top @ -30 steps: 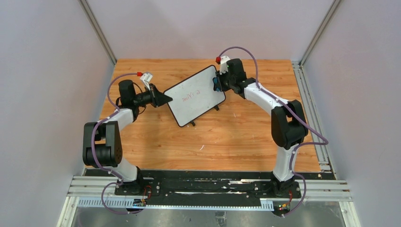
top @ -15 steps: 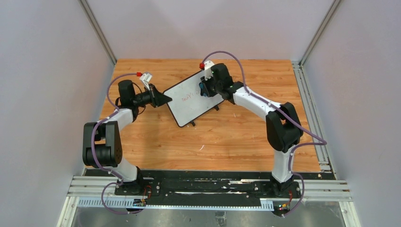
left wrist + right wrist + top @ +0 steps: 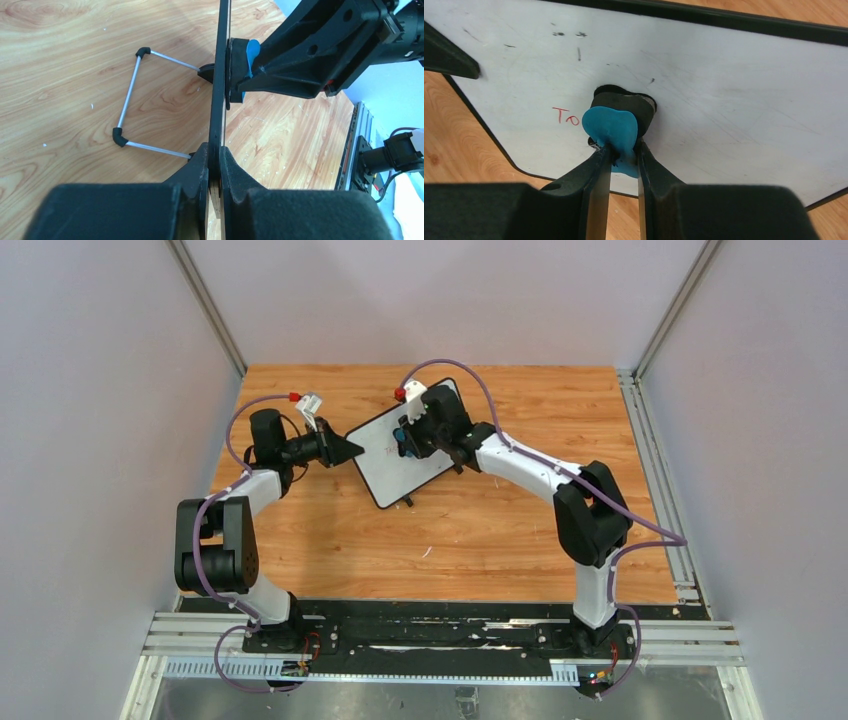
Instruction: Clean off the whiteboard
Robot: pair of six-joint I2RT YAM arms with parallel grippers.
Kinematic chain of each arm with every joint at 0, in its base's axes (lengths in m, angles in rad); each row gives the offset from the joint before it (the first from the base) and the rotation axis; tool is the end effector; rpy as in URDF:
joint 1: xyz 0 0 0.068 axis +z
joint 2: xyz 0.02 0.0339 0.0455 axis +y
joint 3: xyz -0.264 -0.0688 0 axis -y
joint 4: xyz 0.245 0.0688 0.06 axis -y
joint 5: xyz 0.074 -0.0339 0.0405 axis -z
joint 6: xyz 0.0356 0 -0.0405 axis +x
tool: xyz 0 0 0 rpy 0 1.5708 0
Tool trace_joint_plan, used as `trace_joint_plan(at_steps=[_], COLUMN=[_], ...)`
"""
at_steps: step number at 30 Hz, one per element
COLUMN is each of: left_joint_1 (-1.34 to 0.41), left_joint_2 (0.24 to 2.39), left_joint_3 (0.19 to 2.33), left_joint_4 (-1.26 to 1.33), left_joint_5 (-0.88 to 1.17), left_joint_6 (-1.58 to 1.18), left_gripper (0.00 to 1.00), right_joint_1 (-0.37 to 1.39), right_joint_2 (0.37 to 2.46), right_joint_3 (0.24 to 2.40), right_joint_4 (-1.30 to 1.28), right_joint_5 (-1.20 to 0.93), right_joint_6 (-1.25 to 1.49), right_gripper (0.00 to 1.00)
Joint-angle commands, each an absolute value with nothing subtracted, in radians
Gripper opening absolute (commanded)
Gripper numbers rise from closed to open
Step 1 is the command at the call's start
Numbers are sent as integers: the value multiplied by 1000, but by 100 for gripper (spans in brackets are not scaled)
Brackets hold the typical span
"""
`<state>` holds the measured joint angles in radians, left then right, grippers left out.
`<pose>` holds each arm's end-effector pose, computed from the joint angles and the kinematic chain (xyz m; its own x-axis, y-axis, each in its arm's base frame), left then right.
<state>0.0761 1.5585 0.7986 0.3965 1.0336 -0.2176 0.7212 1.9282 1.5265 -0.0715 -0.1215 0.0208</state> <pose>0.3233 -0.0060 0.2194 -0.5105 -0.1497 -0.8467 0.6673 0.5520 -0.5000 0.3416 0.3061 0.2704 -0.3575 -0.2868 -0.8888 -0.7292 0.6804 0.0737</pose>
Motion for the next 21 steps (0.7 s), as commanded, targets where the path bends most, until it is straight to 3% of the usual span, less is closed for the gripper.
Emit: trace_joint_plan(at_steps=[1, 11, 21], left_joint_1=[75, 75, 75], left_joint_2=[1565, 1566, 1568], left_joint_3=[794, 799, 799], left_joint_4=[348, 344, 345], left_joint_5=[963, 965, 966], left_joint_6=[-130, -132, -133], left_gripper=[0, 0, 0], right_joint_1=[643, 497, 578], right_joint_2=[1965, 1943, 1945], right_joint_3=[1524, 1457, 1475], right_joint_4=[-55, -23, -26], right_joint_5=[-98, -98, -128], right_joint_6=[12, 20, 45], right_gripper=[1, 1, 1])
